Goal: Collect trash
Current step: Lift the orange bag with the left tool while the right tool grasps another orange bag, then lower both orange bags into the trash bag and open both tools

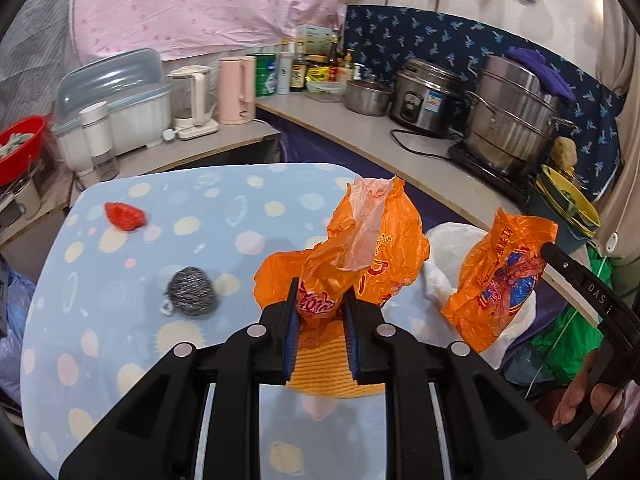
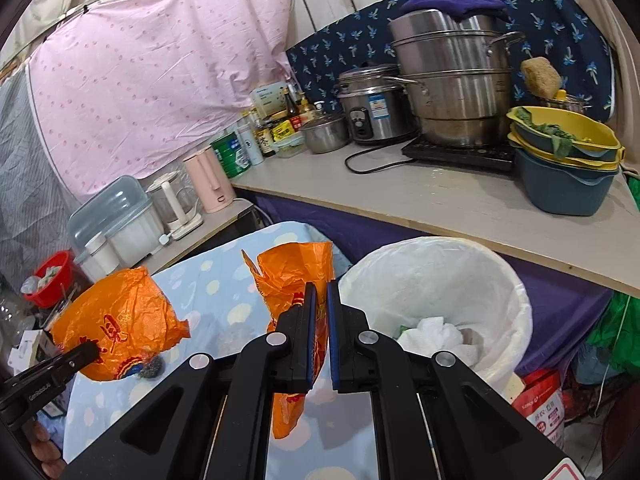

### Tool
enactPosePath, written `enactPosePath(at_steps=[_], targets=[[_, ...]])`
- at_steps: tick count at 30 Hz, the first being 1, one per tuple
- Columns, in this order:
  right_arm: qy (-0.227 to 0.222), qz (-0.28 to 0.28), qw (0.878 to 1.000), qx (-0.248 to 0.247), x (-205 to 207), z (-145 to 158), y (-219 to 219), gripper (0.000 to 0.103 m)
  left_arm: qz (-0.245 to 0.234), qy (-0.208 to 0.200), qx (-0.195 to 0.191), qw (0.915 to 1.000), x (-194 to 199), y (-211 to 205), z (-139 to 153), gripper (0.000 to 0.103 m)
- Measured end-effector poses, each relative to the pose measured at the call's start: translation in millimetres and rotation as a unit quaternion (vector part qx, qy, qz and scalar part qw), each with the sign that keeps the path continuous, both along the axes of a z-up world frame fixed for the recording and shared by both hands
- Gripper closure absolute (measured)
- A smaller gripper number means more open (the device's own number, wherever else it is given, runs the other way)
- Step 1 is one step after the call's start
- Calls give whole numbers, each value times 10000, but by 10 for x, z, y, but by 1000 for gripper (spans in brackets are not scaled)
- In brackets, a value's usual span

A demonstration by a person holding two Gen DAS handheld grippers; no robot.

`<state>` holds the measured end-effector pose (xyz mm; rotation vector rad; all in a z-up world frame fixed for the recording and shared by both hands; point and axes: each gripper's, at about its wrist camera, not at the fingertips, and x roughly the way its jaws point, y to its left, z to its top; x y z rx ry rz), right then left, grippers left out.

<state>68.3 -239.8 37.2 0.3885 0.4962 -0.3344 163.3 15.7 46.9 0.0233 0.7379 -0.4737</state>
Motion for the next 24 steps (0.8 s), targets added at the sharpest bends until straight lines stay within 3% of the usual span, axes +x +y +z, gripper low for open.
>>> enactPosePath(at_steps=[15, 24], targets=[[110, -553, 9984, 47, -162, -101, -746, 97, -779, 109, 71, 9969, -51, -1112, -77, 85], [312, -793, 9962, 199, -122, -310, -1182, 97, -1252, 187, 291, 9915, -23, -1837, -298, 85]])
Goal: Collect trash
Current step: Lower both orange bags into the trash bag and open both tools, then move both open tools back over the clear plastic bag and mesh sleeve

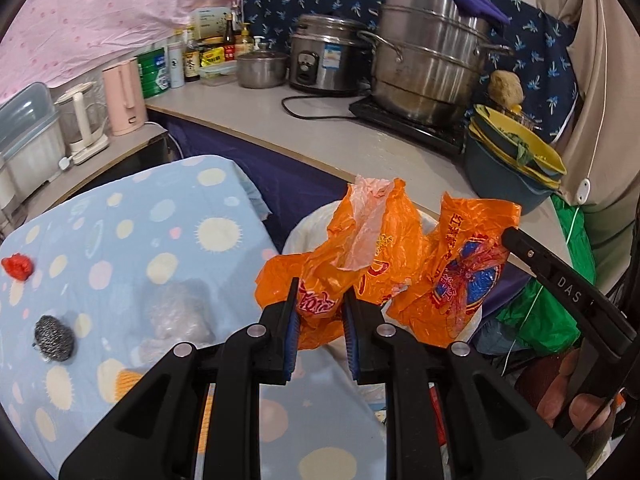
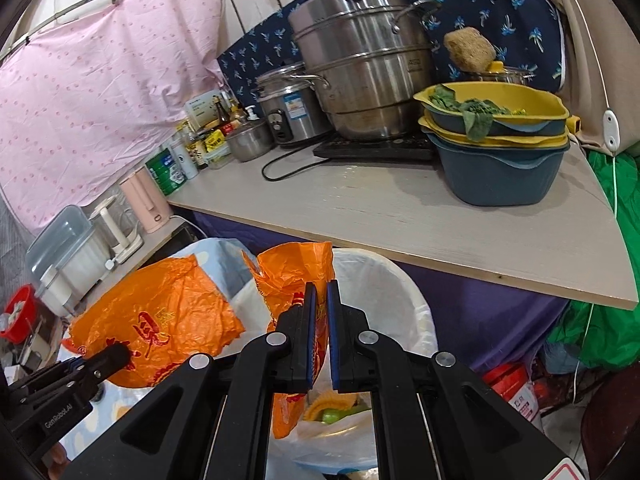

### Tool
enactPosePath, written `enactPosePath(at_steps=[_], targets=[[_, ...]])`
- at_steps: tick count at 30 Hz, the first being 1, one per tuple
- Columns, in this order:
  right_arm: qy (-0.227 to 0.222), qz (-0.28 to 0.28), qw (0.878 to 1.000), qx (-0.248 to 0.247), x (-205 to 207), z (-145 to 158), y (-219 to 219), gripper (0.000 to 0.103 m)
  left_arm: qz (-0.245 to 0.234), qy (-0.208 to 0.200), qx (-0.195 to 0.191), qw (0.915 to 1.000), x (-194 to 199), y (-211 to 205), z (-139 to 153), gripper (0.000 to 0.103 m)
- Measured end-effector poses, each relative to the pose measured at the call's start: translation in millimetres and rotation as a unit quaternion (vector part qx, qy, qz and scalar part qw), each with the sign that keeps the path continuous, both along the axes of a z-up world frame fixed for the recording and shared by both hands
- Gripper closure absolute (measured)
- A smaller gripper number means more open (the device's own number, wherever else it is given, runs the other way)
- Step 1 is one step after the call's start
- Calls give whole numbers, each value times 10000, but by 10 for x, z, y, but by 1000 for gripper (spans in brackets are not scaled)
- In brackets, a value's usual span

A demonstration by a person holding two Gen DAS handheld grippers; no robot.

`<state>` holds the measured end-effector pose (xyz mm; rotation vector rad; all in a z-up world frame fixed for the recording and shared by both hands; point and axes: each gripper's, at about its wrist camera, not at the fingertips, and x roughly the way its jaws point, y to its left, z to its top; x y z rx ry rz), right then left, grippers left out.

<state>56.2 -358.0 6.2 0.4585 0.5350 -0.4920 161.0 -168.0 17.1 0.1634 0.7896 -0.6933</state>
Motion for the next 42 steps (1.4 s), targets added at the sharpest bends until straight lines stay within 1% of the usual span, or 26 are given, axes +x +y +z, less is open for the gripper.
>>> enactPosePath(at_steps=[5, 8, 10, 11, 12, 13, 14, 16, 22, 26, 33, 34, 36, 37, 42], targets=[[153, -83, 9998, 37, 20, -135, -136, 97, -56, 96, 82, 9999, 29, -231, -131, 84], [234, -100, 9997, 44, 22, -200, -184, 97, -29, 175, 77, 9998, 62, -305, -200, 82], [254, -101, 9996, 49, 23, -220, -198, 94, -27, 267, 20, 9996, 87, -327, -228, 81], [235, -135, 9996, 31, 15, -221, -199, 92, 2, 289, 24, 9996, 99, -334, -244, 71], [227, -151, 9996, 25, 12, -219, -194, 91, 62, 271, 49, 9996, 104, -342, -252, 54], [225, -140, 9996, 39, 15, -218, -194, 87, 125, 235, 56, 9996, 109, -340, -252, 50], [193, -149, 9997, 47, 4, -213, -194, 82, 155, 198, 41, 9997, 104, -329, -247, 48], [149, -150, 9998, 34, -13, -197, -176, 80, 183, 164, 61, 9997, 108, -302, -239, 48], [83, -76, 9999, 43, -32, -142, -74, 80, 330, 108, 85, 9994, 121, -174, -202, 47], [56, 28, 10000, 6, -22, -90, 42, 79, 428, 59, 91, 9990, 96, -64, -171, 43], [47, 215, 9997, -51, 22, -16, 272, 78, 642, 79, 52, 9979, 89, 211, -129, 43], [51, 262, 9996, -72, 32, -5, 322, 78, 682, 87, 40, 9976, 88, 252, -124, 42], [44, 331, 9994, -102, 48, 14, 415, 72, 791, 106, 16, 9968, 86, 365, -113, 36], [32, 357, 9993, -114, 53, 21, 462, 69, 830, 114, 11, 9965, 88, 411, -115, 35], [17, 549, 9985, -86, 110, 27, 685, 67, 1008, 190, 58, 9947, 93, 648, -155, 35]])
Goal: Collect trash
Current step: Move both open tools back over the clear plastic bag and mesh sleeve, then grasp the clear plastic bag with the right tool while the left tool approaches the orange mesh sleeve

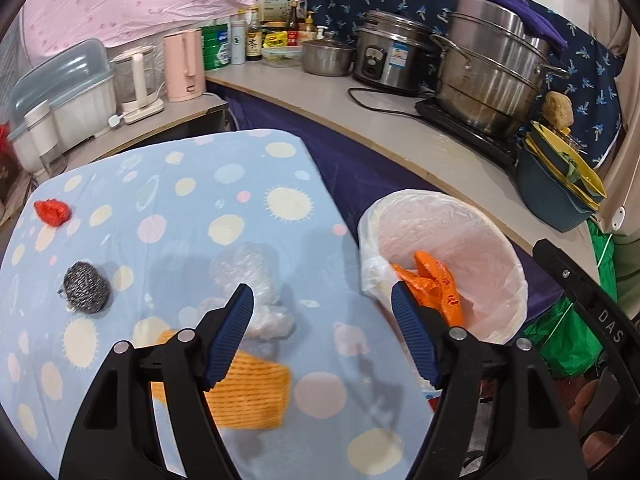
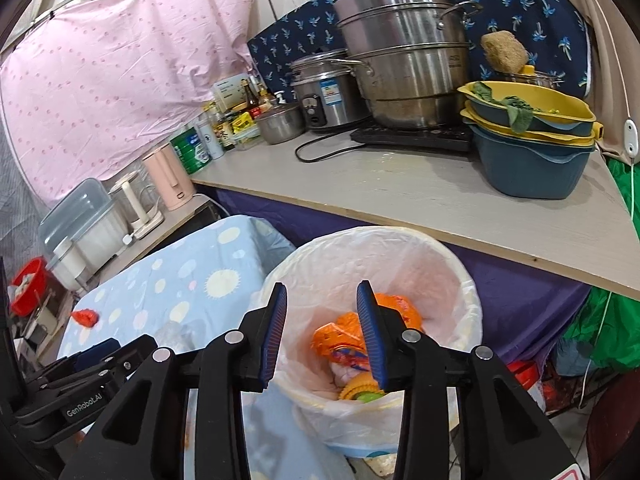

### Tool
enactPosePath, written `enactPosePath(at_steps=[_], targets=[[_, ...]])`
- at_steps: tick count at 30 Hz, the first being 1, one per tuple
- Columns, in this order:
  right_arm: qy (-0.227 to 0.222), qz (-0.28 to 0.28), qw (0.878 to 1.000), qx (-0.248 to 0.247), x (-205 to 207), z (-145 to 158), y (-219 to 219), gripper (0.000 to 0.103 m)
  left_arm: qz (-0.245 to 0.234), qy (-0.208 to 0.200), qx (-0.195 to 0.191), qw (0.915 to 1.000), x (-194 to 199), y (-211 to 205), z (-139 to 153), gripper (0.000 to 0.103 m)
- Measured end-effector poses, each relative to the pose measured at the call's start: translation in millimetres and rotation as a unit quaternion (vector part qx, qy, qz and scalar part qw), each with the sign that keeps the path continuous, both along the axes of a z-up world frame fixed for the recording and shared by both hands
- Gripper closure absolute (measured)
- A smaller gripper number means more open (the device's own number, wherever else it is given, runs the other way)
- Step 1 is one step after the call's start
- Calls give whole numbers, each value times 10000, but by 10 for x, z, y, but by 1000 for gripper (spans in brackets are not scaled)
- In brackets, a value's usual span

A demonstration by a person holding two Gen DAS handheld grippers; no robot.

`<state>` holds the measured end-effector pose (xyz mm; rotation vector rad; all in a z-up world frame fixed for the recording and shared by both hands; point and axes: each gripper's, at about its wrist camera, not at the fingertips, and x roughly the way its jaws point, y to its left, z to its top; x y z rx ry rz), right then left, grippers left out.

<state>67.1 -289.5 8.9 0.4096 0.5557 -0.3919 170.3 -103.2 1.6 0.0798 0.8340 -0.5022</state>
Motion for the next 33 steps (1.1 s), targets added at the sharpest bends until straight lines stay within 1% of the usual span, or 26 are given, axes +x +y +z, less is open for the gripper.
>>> enactPosePath(at_steps=[2, 3, 4, 5, 6, 7, 12, 16, 21, 25, 33], targets=[[6, 71, 10000, 12, 19, -2, 80, 64, 74, 42, 10, 10000, -3, 107, -25, 35], [15, 105, 9999, 10, 31, -5, 122, 63, 107, 63, 16, 9999, -2, 149, -35, 33], [16, 131, 9999, 7, 41, -3, 157, 61, 138, 78, 17, 9999, -3, 198, -45, 31], [21, 164, 9999, 14, 51, -8, 195, 60, 193, 79, 24, 9998, -5, 255, -57, 23], [28, 201, 9998, 28, 60, -15, 228, 59, 256, 59, 27, 9997, -11, 307, -65, 18], [40, 240, 9997, 39, 72, -24, 267, 58, 297, 45, 33, 9995, -17, 352, -73, 17], [109, 425, 9990, 66, 125, -74, 433, 52, 475, 169, 52, 9987, -10, 596, -163, 15], [163, 567, 9982, 79, 198, -134, 587, 44, 626, 234, 120, 9977, -15, 788, -251, 14], [284, 791, 9963, 165, 344, -256, 780, 41, 786, 327, 206, 9962, 1, 997, -370, 12], [399, 1021, 9937, 245, 498, -364, 932, 35, 910, 472, 239, 9944, 33, 1134, -482, 11], [742, 1543, 9850, 232, 877, -610, 1261, 30, 1033, 640, 305, 9921, 75, 1291, -640, 10]])
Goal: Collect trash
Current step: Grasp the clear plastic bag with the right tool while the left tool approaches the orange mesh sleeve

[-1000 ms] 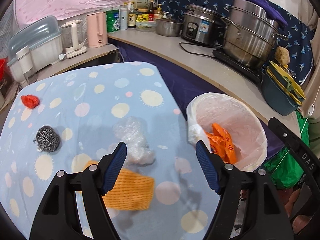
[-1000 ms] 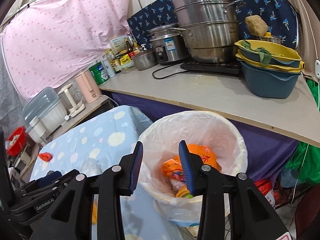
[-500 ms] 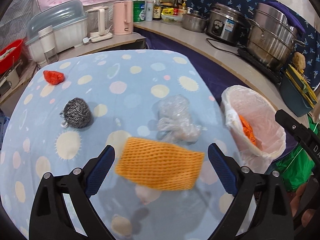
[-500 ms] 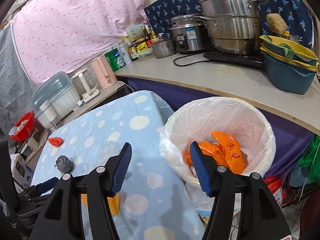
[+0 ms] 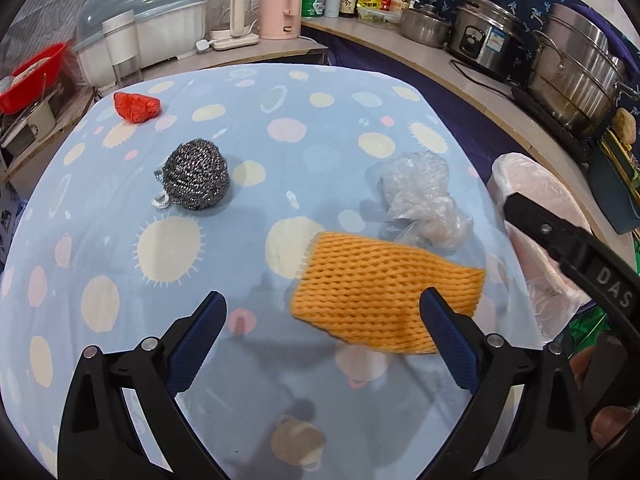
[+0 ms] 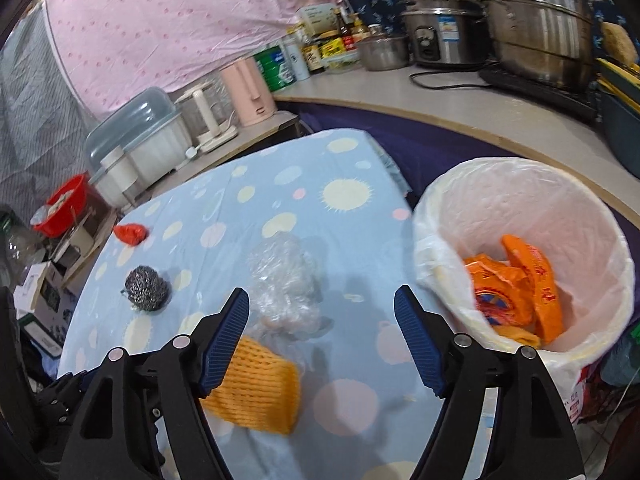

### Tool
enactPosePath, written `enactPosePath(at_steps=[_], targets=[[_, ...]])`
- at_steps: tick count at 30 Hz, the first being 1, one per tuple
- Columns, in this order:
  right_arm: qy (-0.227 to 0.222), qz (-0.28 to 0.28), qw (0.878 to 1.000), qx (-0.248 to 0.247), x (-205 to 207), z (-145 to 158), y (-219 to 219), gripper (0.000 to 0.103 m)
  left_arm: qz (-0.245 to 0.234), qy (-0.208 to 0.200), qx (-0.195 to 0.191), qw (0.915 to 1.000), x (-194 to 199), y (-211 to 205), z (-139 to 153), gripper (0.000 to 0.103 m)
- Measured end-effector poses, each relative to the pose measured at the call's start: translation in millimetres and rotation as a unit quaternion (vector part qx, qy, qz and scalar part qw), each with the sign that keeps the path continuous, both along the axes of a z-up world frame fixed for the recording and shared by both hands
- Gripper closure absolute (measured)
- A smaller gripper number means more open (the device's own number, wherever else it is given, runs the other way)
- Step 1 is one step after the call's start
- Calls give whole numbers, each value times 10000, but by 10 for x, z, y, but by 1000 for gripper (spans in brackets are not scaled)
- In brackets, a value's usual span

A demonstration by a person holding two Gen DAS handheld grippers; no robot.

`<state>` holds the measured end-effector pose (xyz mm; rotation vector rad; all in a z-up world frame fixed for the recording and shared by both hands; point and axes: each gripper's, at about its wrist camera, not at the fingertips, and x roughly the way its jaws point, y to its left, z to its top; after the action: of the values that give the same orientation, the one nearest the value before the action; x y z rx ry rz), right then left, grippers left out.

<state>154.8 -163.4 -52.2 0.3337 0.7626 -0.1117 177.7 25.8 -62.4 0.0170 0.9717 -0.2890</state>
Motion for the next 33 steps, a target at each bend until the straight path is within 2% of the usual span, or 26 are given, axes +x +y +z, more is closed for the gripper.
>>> enactPosePath(at_steps=[7, 14, 15, 17, 20, 23, 33], targets=[[306, 336, 9990, -41, 309, -250, 204, 30, 101, 163, -14, 9998, 70, 102, -105, 10], [482, 411, 9980, -42, 463, -438, 234, 31, 108, 249, 10, 9996, 118, 127, -190, 10], [508, 418, 9978, -60, 475, -457, 230, 33, 103, 267, 6, 9996, 124, 121, -200, 10], [576, 440, 9973, -78, 495, -494, 216, 52, 82, 279, 4, 9996, 127, 109, -212, 10], [578, 401, 9975, -83, 464, -504, 161, 68, 14, 280, -31, 9996, 124, 71, -213, 10], [472, 278, 9984, -109, 378, -449, 84, 72, -59, 282, -41, 9996, 113, 1, -220, 10], [167, -292, 9994, 127, -30, -217, -375, 72, -390, 358, -208, 9984, 110, -372, -305, 10]])
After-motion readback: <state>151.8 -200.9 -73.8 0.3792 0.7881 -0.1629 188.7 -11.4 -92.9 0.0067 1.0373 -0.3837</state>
